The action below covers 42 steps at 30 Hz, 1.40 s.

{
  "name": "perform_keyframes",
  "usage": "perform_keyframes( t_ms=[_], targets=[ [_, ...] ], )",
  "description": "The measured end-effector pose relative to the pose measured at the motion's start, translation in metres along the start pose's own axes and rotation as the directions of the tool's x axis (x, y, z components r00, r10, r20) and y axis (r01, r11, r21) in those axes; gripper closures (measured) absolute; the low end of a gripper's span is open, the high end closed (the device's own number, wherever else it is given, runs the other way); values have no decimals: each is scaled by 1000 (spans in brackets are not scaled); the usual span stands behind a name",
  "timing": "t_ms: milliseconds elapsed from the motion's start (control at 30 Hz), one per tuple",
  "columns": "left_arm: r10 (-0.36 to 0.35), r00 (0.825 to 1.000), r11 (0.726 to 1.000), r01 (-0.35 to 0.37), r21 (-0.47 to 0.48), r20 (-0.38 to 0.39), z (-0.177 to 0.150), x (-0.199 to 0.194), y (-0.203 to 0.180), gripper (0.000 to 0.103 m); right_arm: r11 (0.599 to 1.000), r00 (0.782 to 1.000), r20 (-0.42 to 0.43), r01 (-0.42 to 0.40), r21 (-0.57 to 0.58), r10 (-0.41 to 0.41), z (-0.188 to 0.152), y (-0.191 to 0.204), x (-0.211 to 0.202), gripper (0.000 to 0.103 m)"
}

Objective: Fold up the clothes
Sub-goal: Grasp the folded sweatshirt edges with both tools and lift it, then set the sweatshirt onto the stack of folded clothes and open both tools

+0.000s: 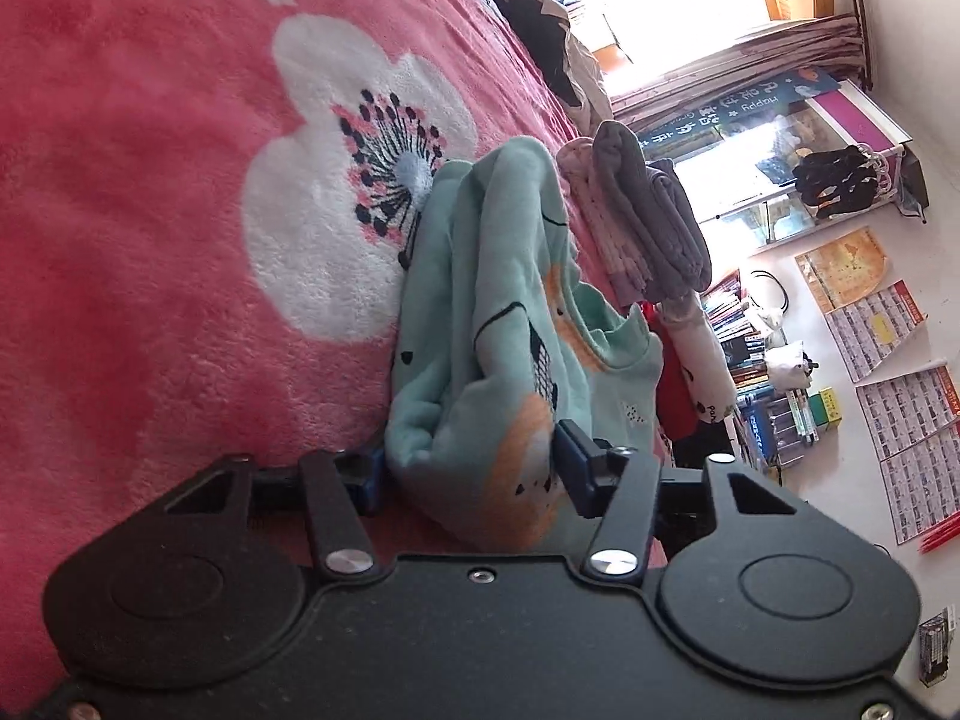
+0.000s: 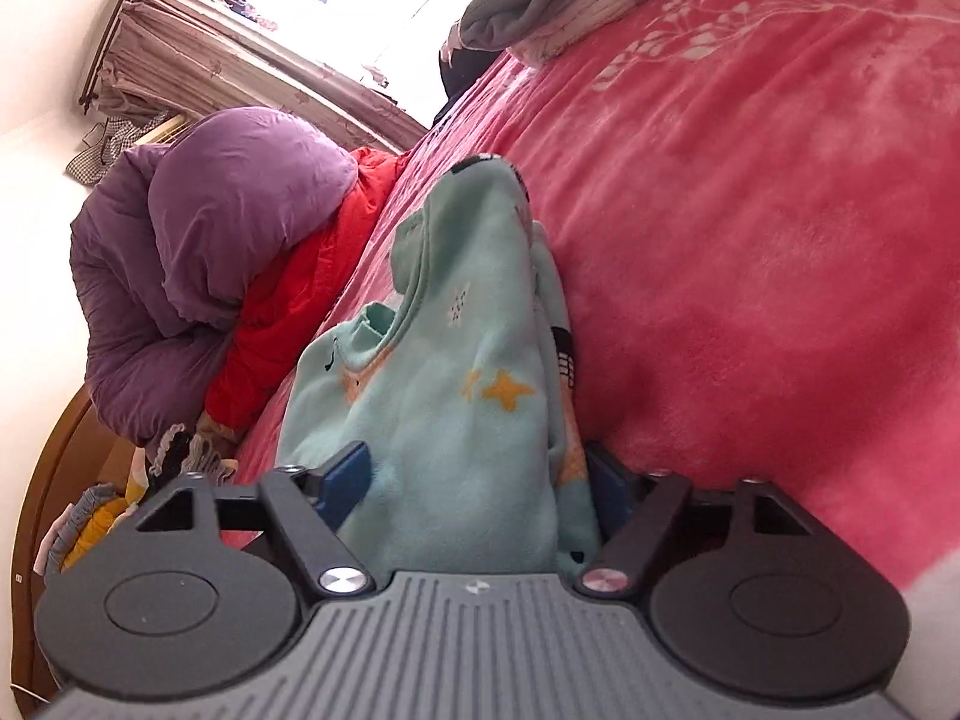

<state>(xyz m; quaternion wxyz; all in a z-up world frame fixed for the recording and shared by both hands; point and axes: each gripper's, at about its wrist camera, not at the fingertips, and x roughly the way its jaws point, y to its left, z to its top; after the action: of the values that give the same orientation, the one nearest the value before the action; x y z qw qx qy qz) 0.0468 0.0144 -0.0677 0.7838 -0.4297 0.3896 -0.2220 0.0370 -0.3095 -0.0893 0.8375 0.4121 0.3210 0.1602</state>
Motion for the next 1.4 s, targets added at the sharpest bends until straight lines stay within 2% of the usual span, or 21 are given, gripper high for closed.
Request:
perform_keyframes(
  t_ms=[33, 133, 267, 400, 467, 633, 867, 933, 967, 1000, 1033, 1067, 1100, 1133, 1167, 1200, 1233, 1267, 1300, 1400],
  targets=[
    [-20, 1000, 1000, 20, 1, 7, 0, -1, -4, 62, 1000, 1000, -4, -20, 11, 20, 0, -1, 1, 55],
    [-94, 995, 995, 93, 38, 20, 9, -2, -25, 65, 998, 998, 35, -62, 9, 61, 7, 2, -5, 62],
    [-173, 985, 983, 172, 63, 2, 26, 18, -60, 65, 984, 980, 132, -161, 77, 150, 33, -2, -26, 63],
    [-268, 963, 960, 270, 76, -40, 44, 68, -108, 65, 971, 948, 258, -220, 99, 188, 72, -6, -52, 63],
    [-317, 946, 942, 322, 92, -67, 53, 101, -138, 65, 967, 928, 321, -232, 101, 189, 98, -10, -65, 63],
    [-419, 900, 897, 430, 98, -118, 64, 184, -206, 65, 980, 876, 458, -192, 45, 150, 182, -21, -99, 63],
    [-542, 825, 829, 556, 59, -162, 80, 292, -285, 65, 990, 819, 556, -132, -53, 139, 314, -41, -137, 63],
    [-564, 807, 814, 579, 45, -174, 81, 320, -302, 65, 988, 795, 590, -148, -41, 143, 348, -54, -148, 63],
    [-567, 803, 813, 581, 32, -183, 81, 336, -306, 64, 989, 785, 603, -142, -43, 139, 362, -59, -152, 63],
    [-561, 805, 818, 574, 15, -193, 82, 353, -307, 64, 991, 779, 613, -130, -40, 127, 373, -66, -155, 63],
    [-538, 818, 834, 551, 11, -203, 82, 369, -305, 63, 992, 775, 621, -124, -26, 113, 384, -74, -155, 63],
    [-498, 841, 858, 513, 19, -213, 82, 385, -301, 63, 992, 776, 624, -127, 7, 95, 394, -87, -153, 63],
    [-420, 878, 899, 437, 28, -231, 80, 403, -294, 63, 987, 782, 619, -143, 69, 70, 403, -107, -146, 63],
    [-303, 918, 946, 323, 39, -255, 77, 422, -285, 63, 979, 795, 605, -149, 140, 34, 409, -130, -136, 63],
    [-241, 933, 966, 257, 24, -267, 75, 436, -275, 62, 966, 822, 569, -122, 229, -30, 411, -157, -120, 63],
    [-232, 934, 971, 237, -17, -270, 73, 445, -264, 61, 945, 853, 510, -71, 320, -109, 413, -182, -101, 63],
    [-237, 934, 971, 237, -33, -267, 72, 448, -261, 60, 918, 873, 463, -45, 393, -155, 411, -207, -83, 67],
    [-240, 935, 969, 245, -14, -260, 71, 445, -265, 59, 903, 872, 468, -74, 422, -147, 406, -224, -74, 68],
    [-233, 938, 970, 242, 4, -257, 72, 441, -269, 59, 908, 861, 493, -103, 407, -124, 405, -229, -73, 68],
    [-225, 940, 974, 227, -20, -258, 75, 431, -266, 54, 936, 869, 474, -38, 350, -142, 416, -213, -73, 63]
  ],
)
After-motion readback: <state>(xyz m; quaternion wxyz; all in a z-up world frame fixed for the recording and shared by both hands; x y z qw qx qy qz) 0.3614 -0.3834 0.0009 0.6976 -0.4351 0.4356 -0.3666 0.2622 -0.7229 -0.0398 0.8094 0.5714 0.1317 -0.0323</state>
